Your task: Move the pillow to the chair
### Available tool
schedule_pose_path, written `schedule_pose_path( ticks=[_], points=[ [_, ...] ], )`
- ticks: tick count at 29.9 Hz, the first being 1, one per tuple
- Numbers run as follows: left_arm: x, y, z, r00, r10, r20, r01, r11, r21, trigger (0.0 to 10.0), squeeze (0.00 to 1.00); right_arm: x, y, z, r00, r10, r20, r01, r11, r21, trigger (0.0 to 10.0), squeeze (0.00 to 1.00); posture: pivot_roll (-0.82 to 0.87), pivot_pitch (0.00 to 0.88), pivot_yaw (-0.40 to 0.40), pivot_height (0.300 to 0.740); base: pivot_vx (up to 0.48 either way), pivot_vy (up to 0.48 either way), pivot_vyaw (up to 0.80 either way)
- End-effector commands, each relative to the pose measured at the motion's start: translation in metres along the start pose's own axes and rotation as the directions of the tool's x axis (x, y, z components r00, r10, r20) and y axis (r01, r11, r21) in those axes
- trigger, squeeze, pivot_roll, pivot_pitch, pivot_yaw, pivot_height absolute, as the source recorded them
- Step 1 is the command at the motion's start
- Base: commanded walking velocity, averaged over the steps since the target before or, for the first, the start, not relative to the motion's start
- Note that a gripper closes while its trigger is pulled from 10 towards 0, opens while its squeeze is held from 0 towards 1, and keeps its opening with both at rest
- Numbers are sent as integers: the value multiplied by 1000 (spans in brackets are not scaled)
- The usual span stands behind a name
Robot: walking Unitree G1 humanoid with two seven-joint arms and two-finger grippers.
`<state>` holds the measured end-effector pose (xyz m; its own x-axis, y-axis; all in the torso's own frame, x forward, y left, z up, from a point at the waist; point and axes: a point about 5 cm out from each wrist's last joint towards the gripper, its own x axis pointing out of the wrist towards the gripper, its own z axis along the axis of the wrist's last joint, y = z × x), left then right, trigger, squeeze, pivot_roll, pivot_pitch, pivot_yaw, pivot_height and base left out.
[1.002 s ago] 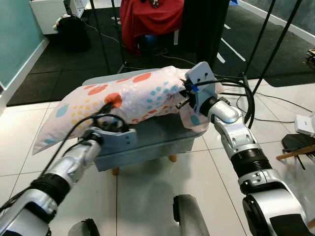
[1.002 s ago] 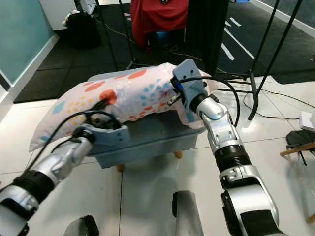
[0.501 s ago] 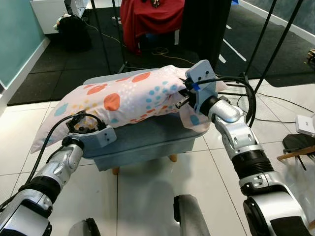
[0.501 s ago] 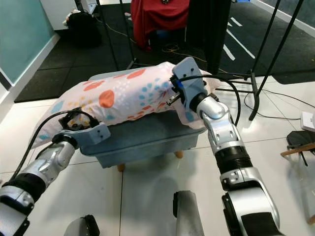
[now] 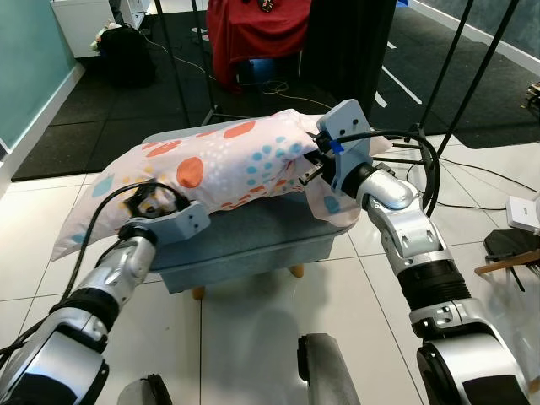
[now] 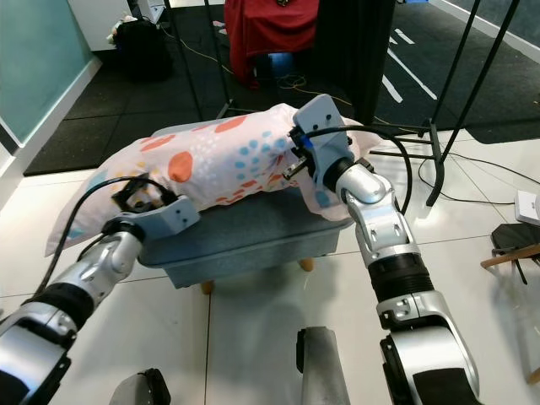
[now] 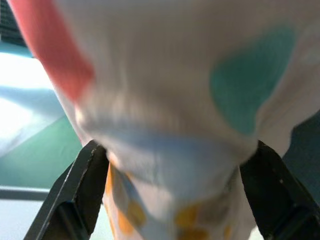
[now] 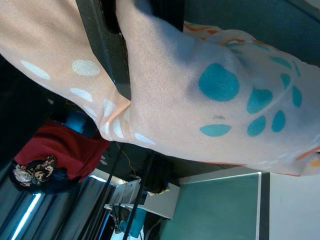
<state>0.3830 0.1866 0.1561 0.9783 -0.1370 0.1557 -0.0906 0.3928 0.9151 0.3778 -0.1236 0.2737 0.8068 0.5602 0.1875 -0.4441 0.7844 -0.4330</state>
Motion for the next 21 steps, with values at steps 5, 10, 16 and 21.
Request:
schedule_pose_path(
  ticks=[5, 10, 16, 21],
  points=[
    [2, -5, 6, 998, -48, 39, 46, 998, 42, 0, 0, 0, 3, 19, 995, 25, 94, -26, 1000, 10, 0, 0, -256, 147, 37, 450, 0, 0, 0],
    [1, -2, 0, 998, -47, 38, 45, 997, 63, 0, 0, -1, 5, 17, 996, 30, 82, -32, 999, 15, 0, 0, -252, 144, 34, 450, 0, 0, 0],
    [-1, 3, -6, 999, -31, 26, 29, 997, 65, 0, 0, -1, 6, 13, 997, 28, 65, -30, 999, 24, 0, 0, -247, 138, 31, 450, 0, 0, 0],
    [-1, 11, -11, 1000, 4, 12, -5, 998, 57, 0, 0, -2, 7, 7, 999, 22, 39, -24, 998, 53, 0, 0, -244, 129, 30, 450, 0, 0, 0]
  ],
)
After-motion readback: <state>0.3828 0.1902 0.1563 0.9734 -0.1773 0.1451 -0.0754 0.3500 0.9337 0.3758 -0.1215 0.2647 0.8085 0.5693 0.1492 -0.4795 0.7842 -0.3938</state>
